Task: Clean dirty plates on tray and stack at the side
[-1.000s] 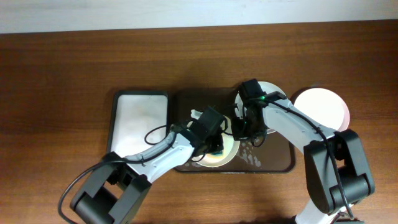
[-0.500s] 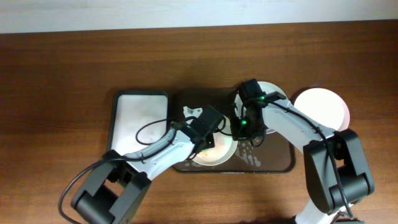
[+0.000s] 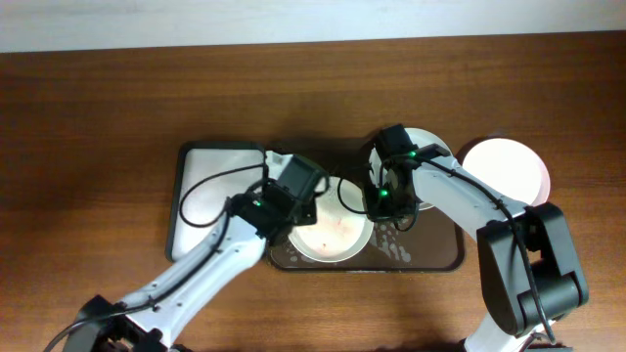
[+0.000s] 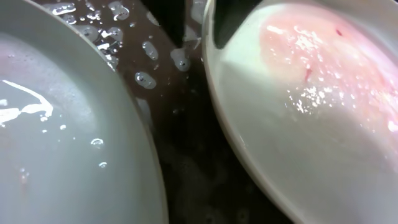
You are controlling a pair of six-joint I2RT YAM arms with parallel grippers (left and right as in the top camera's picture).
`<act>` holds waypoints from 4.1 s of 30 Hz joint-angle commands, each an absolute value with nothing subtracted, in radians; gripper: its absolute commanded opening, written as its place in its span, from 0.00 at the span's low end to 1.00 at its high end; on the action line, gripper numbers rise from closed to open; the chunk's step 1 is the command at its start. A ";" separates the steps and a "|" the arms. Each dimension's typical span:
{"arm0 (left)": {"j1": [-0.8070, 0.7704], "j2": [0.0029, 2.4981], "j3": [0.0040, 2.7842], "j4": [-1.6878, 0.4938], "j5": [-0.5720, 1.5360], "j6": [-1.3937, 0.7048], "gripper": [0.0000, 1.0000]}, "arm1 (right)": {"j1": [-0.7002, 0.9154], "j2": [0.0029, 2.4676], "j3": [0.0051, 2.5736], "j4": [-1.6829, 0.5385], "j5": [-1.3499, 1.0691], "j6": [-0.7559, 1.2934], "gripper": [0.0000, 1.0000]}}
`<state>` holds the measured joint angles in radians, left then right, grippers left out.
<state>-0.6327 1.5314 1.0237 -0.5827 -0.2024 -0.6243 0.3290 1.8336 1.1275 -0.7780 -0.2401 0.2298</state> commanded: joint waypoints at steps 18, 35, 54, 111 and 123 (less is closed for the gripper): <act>-0.247 1.571 0.970 -0.593 0.039 -0.316 0.00 | 0.334 1.834 1.075 -0.684 -0.306 0.225 0.04; -0.222 1.672 0.966 -0.546 -0.057 -0.316 0.00 | 0.511 1.485 1.184 -0.785 0.466 0.082 0.04; -0.208 1.672 0.966 -0.554 -0.018 -0.317 0.00 | 0.476 1.531 1.174 -0.919 0.050 0.709 0.04; -0.507 1.630 0.990 -0.490 0.134 -0.500 0.00 | 0.483 1.799 0.993 -0.483 -0.012 0.289 0.04; -0.504 1.520 1.016 -0.505 0.170 -0.530 0.00 | 0.435 1.799 0.993 -0.523 -0.036 0.357 0.04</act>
<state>-0.5022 1.5368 0.9951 -0.5087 0.0731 -0.4767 0.4553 1.7813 1.0031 -0.5056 0.0013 0.3149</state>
